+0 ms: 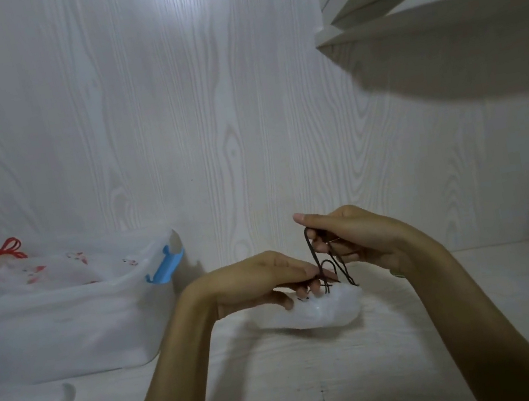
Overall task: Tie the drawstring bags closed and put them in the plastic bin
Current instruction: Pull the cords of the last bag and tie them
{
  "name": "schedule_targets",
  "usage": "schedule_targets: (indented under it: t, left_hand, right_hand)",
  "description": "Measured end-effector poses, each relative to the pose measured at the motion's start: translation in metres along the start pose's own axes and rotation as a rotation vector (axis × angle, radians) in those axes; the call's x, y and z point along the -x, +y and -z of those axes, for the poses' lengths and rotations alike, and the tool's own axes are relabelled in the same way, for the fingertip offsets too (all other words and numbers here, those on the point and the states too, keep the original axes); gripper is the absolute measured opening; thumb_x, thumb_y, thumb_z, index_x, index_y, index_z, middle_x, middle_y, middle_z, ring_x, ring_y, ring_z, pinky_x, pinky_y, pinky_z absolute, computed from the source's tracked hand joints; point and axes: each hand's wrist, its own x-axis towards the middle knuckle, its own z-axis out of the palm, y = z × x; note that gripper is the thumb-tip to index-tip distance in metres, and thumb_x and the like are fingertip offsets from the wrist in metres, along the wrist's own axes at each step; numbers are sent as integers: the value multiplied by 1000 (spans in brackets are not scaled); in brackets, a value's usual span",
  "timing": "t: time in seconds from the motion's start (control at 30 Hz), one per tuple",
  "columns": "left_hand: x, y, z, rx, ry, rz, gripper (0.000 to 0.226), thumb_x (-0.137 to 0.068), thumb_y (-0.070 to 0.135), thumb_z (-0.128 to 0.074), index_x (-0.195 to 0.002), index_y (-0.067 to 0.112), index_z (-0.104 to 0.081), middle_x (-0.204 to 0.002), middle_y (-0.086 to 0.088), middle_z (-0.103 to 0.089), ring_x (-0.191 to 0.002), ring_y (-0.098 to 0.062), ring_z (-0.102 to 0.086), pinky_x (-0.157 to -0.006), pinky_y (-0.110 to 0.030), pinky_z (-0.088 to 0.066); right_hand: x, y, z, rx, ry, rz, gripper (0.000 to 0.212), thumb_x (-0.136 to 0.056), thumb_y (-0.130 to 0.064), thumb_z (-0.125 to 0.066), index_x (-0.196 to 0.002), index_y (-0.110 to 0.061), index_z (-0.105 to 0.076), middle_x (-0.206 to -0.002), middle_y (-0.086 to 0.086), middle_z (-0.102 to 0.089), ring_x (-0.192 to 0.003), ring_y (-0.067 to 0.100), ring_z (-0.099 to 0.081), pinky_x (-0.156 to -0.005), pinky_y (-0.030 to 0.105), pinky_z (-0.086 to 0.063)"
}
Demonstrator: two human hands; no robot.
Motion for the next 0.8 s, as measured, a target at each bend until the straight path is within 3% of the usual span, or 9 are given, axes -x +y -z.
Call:
schedule_targets:
  t: [0.17,0.23,0.3,0.33,0.4,0.47,0.57,0.7,0.8]
  left_hand:
    - [-9,-2,-6,-76,86,-22,20,-93,34,-54,-93,27,-74,-78,16,-65,-74,-2,-51,-70,-16,-44]
    - [-12,-7,-3,-50,88,-24,26,-95,34,-52,-104,22,-73,-84,12,-66,-73,-2,-49,-69,-15,-44]
    - [-10,-13,0,2,60,-20,26,-96,31,-51,-106,20,-72,-88,9,-67,-73,-2,-50,-69,-15,-45]
    - [-9,-16,2,48,77,-16,24,-95,29,-52,-102,18,-72,-86,9,-68,-73,-2,-51,-68,-15,-45]
    - [-6,-22,8,129,163,-4,24,-94,27,-54,-94,13,-73,-77,11,-69,-68,-1,-53,-63,-14,-46]
    - [-3,-28,16,179,244,6,24,-92,28,-55,-87,14,-73,-71,12,-68,-62,0,-54,-60,-13,-46]
    - [1,-31,25,227,313,-9,27,-85,34,-58,-90,14,-75,-69,9,-65,-60,1,-55,-60,-14,-47]
    - [3,-33,26,202,353,-15,26,-90,30,-56,-79,16,-75,-63,10,-63,-61,0,-55,-61,-14,-47]
    - [3,-32,25,207,349,0,26,-94,25,-53,-78,16,-72,-59,12,-63,-61,0,-55,-60,-13,-46]
  right_hand:
    - [-4,-4,-17,131,162,233,30,-85,-48,-60,-75,-22,-71,-61,-13,-59,-55,1,-50,-57,9,-36]
    - [-6,-5,-28,271,126,363,32,-85,-54,-55,-90,-29,-74,-92,-17,-68,-87,-8,-58,-74,11,-38]
    - [-11,-3,-36,411,102,491,42,-86,-60,-47,-104,-32,-71,-120,-20,-59,-117,-5,-46,-93,17,-35]
    - [-12,-3,-35,423,114,531,43,-89,-57,-44,-108,-29,-70,-122,-21,-57,-120,-5,-43,-96,15,-33]
    - [-11,-3,-27,391,151,487,38,-95,-44,-42,-116,-23,-65,-119,-21,-57,-114,-6,-47,-87,5,-35]
    - [-9,4,-13,434,81,349,32,-96,-37,-47,-125,-25,-56,-122,-17,-55,-109,-4,-51,-79,8,-41]
    - [-8,16,-2,555,-102,205,36,-91,-34,-58,-127,-29,-54,-120,-16,-58,-106,-3,-55,-81,13,-45]
    - [-13,19,-10,473,-72,203,23,-87,-37,-63,-104,-24,-73,-100,-10,-72,-94,2,-65,-80,13,-49]
    - [-20,25,-10,453,16,189,18,-82,-37,-69,-85,-22,-78,-84,-3,-75,-87,13,-69,-83,30,-53]
